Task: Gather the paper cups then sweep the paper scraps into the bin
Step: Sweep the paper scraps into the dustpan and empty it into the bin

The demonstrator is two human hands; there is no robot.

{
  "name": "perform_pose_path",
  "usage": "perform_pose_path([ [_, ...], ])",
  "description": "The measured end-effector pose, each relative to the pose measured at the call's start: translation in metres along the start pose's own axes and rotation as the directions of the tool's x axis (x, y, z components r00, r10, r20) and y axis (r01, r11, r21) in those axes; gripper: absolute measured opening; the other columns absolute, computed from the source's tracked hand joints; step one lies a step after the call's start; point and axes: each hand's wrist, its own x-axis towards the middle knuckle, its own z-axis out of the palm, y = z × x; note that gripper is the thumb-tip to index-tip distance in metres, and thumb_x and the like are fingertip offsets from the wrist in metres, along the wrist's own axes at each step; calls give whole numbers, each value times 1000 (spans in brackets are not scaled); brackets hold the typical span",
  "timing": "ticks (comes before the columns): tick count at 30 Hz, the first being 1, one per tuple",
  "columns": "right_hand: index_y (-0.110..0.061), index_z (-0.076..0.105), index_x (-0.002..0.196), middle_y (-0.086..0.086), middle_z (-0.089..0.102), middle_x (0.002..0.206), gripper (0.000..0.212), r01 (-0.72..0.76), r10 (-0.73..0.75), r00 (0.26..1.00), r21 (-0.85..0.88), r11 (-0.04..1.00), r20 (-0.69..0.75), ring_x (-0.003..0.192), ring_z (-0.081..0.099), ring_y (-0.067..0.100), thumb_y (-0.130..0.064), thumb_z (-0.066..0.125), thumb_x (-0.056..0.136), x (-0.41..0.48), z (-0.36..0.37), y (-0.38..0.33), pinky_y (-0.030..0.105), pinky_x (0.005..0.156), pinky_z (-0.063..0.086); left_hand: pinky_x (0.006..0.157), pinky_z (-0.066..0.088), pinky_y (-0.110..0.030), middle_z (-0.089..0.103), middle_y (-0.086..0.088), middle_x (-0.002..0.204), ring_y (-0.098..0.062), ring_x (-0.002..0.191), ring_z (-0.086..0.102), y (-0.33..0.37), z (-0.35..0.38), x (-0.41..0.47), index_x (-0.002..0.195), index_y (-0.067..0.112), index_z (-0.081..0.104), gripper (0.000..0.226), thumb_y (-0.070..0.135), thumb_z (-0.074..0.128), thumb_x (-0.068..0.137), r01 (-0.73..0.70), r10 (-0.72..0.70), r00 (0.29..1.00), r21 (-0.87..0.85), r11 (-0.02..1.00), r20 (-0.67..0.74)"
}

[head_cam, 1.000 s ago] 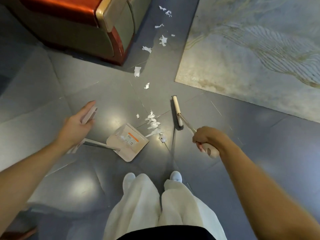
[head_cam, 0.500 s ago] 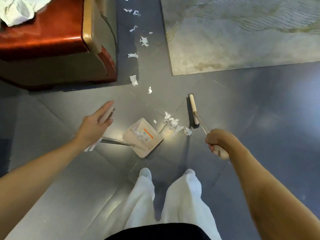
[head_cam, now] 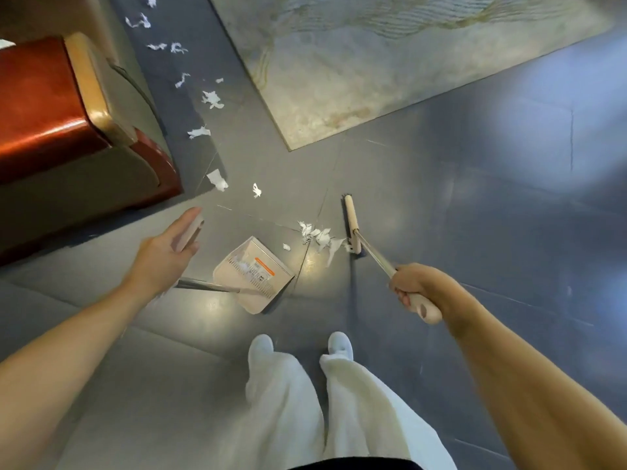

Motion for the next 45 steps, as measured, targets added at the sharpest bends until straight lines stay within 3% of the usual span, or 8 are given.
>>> perform_pose_path([
  [4,-4,58,83,12,55,71,10,27,-28,999,23,999,22,64,51,22,-3,50,87,-4,36,-40,29,64,47,102,37,-37,50,0,143,-31,127,50,-12,-24,34,142,50,34,56,27,56,96,-97,90,994,125,987,58],
  [8,-5,60,78,11,59,74,14,66,-62,997,-97,993,49,73,55,26,-3,48,85,-20,69,-90,38,78,52,100,37,-30,59,-6,133,-30,119,56,-11,-35,68,142,45,40,56,21,59,94,-194,189,979,66,979,75],
  [14,-5,57,104,13,60,94,18,137,-126,989,-153,979,78,82,59,26,-5,47,89,-39,116,-143,37,81,52,97,43,-37,63,-12,122,-32,110,61,-3,-46,117,139,52,38,55,26,58,95,-245,235,960,48,968,150],
  [19,-11,59,115,7,62,85,28,122,-103,984,-131,984,144,69,59,19,-12,54,87,-58,142,-152,30,64,56,99,40,-31,58,-8,133,-30,118,57,9,-42,128,141,47,40,53,23,56,96,-244,245,955,-25,969,168],
  [26,-10,53,114,5,45,56,24,39,-66,958,99,994,281,34,42,10,-5,46,92,-104,97,-156,17,36,38,102,44,-46,59,-16,127,-36,113,57,1,-55,118,146,43,32,58,21,54,97,-246,239,951,15,969,195],
  [32,-5,54,118,6,53,59,29,232,-210,967,-151,961,146,44,46,17,-5,47,89,-112,81,-192,27,50,43,95,41,-34,57,-7,132,-20,108,54,-18,-71,119,141,51,35,57,22,56,97,-87,92,995,-112,990,35],
  [40,-4,49,129,5,52,53,40,285,-275,953,-68,956,128,48,44,16,-7,52,90,-59,4,-270,29,53,40,90,42,-28,49,2,141,-9,102,49,-11,-77,149,147,44,28,61,21,55,97,82,-114,979,-183,980,-172],
  [45,-7,57,121,13,62,74,31,355,-341,935,-207,912,100,61,54,20,-10,54,91,-3,-33,-344,34,70,53,100,48,-48,49,0,140,-25,113,56,5,-82,174,147,43,26,62,17,53,98,195,-264,930,-265,944,-256],
])
